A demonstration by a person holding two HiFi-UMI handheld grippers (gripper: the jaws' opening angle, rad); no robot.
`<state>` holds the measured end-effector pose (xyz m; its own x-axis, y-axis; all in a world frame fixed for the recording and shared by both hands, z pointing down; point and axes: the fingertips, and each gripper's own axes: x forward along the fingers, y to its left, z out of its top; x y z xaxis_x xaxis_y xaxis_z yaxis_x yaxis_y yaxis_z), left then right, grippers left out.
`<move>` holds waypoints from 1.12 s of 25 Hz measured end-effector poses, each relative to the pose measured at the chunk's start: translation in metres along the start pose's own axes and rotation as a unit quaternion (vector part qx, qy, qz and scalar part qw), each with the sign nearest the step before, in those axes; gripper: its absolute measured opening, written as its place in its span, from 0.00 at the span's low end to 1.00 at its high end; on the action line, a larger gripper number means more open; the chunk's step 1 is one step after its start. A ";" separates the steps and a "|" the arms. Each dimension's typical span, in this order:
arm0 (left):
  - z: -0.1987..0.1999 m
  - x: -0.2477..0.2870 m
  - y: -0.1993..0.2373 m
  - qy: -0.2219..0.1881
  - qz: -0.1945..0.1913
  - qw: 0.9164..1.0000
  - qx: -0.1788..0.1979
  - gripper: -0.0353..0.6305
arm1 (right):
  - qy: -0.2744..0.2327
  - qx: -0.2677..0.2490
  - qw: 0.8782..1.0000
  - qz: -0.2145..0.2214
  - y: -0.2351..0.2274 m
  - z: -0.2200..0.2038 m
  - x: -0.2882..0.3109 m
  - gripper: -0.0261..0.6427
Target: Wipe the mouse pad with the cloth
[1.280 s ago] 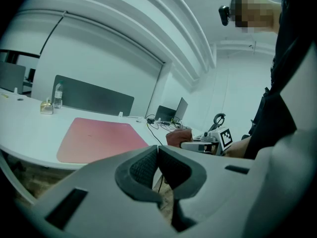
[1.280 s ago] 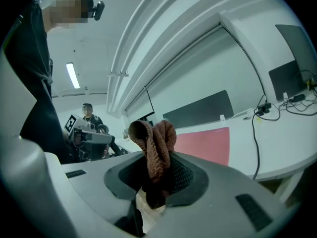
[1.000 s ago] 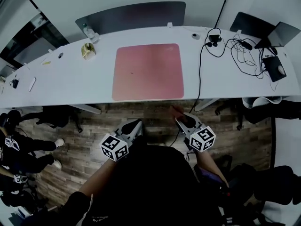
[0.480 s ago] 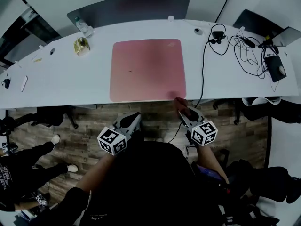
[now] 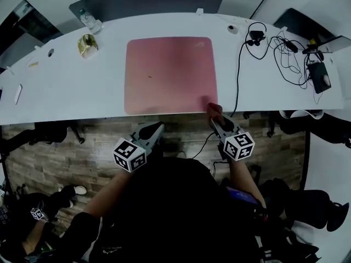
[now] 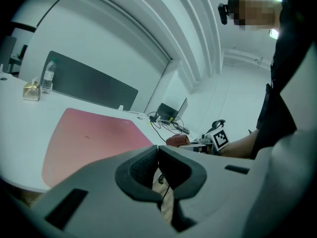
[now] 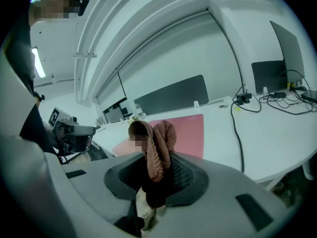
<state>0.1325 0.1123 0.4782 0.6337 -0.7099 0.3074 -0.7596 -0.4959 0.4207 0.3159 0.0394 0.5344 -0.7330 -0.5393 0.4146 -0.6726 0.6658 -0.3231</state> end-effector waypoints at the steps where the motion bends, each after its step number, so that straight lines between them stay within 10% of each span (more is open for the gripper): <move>1: -0.001 0.000 0.001 0.001 -0.001 1.000 -0.003 0.07 | 0.005 -0.002 1.000 -0.007 -0.003 0.000 0.001 0.21; 16: -0.001 -0.016 0.032 0.007 0.007 1.000 -0.024 0.07 | 0.147 -0.052 0.972 -0.179 -0.093 -0.017 0.032 0.21; 28: 0.010 -0.050 0.077 -0.006 0.030 0.999 -0.036 0.07 | 0.216 -0.065 0.959 -0.169 -0.057 -0.031 0.071 0.21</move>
<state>0.0408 0.1050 0.4870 0.5857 -0.7432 0.3235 -0.7828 -0.4153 0.4633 0.3057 -0.0211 0.6081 -0.3446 -0.4903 0.8006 -0.8257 0.5640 -0.0100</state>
